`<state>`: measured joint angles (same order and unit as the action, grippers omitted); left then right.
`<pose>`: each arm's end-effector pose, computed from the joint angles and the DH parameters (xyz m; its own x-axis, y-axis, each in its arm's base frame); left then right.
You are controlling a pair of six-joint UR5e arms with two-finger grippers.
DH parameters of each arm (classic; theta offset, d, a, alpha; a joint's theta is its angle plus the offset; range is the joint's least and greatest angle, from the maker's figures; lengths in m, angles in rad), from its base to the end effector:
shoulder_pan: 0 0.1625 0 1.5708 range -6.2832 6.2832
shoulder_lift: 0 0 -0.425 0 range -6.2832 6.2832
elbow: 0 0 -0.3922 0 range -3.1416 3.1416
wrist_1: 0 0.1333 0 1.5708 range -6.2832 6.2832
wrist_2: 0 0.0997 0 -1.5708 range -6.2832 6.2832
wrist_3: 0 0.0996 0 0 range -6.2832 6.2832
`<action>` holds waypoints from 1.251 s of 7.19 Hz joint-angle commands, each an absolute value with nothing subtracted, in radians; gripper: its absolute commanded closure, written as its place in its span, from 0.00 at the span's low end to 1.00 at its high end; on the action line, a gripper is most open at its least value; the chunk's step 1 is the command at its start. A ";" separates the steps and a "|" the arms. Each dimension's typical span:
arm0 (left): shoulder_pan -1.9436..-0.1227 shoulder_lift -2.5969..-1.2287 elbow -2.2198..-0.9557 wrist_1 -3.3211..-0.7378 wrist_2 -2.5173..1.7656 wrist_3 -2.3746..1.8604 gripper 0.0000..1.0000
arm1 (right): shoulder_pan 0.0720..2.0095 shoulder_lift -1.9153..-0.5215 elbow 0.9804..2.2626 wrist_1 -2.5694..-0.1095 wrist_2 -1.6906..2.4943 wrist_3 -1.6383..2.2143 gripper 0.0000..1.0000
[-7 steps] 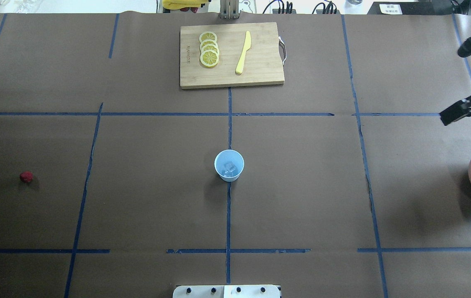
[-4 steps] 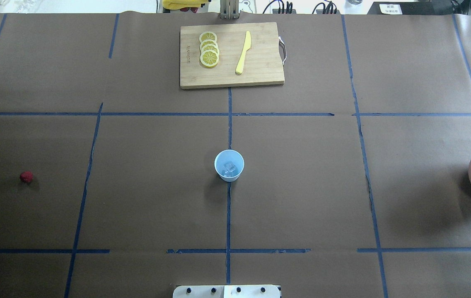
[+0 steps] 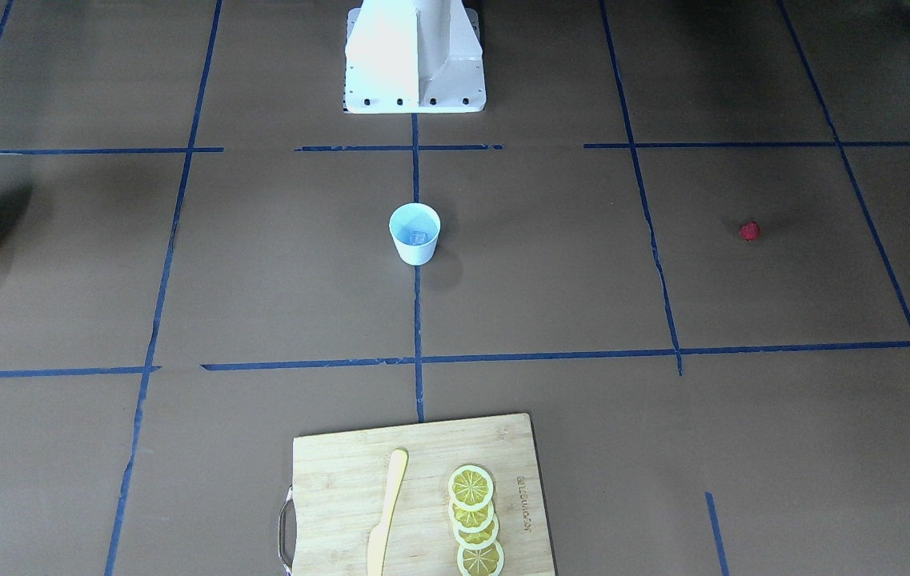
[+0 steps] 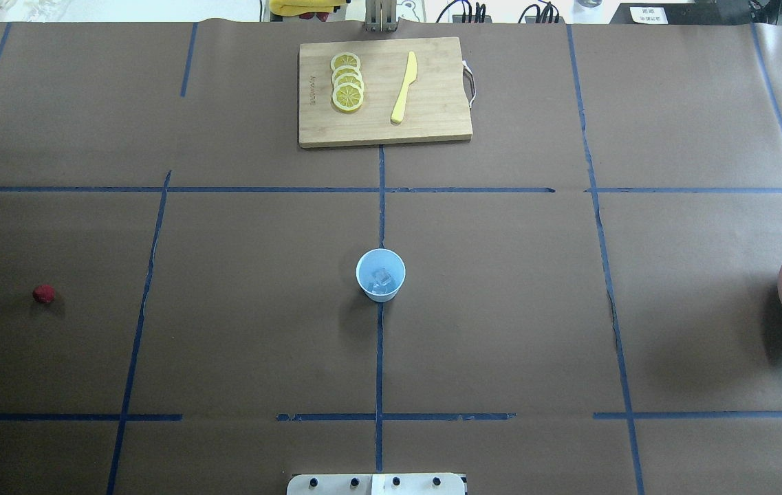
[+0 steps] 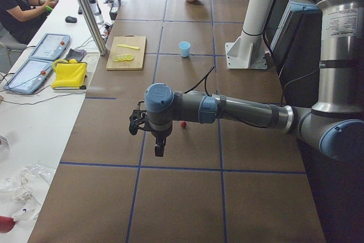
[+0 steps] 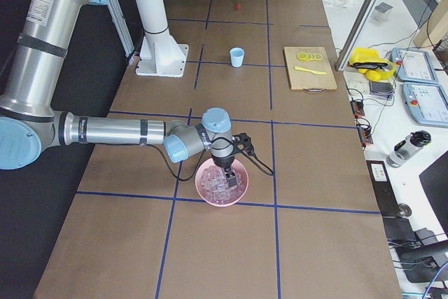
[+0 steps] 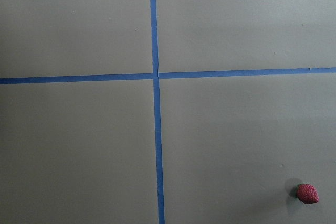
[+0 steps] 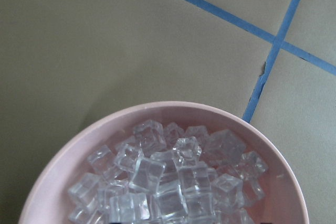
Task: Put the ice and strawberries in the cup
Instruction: 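Grasp a third ice cube from the pink bowl with the right gripper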
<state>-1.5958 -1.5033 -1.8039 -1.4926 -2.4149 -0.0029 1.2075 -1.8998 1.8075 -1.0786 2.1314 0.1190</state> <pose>-0.0704 -0.4616 0.5791 0.6658 0.0457 -0.7448 0.0268 0.9960 0.0851 -0.0592 -0.3818 0.6397 0.7519 -0.3887 0.5325 0.2398 0.9136 0.3284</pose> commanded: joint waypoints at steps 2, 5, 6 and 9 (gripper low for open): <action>-1.595 -1.503 -1.804 -1.493 -2.416 -0.003 0.00 | 1.206 -1.905 1.775 -1.086 2.128 0.077 0.25; -1.595 -1.503 -1.802 -1.493 -2.416 -0.003 0.00 | 1.175 -1.899 1.772 -1.106 2.125 0.049 0.27; -1.595 -1.503 -1.802 -1.494 -2.416 -0.003 0.00 | 1.149 -1.901 1.769 -1.106 2.122 0.048 0.28; -1.595 -1.503 -1.804 -1.494 -2.419 -0.003 0.00 | 1.146 -1.904 1.767 -1.108 2.121 0.023 0.32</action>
<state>-1.5953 -1.5033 -1.8027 -1.4940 -2.4174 -0.0031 1.1474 -1.9024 1.7684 -1.1070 2.1206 0.0382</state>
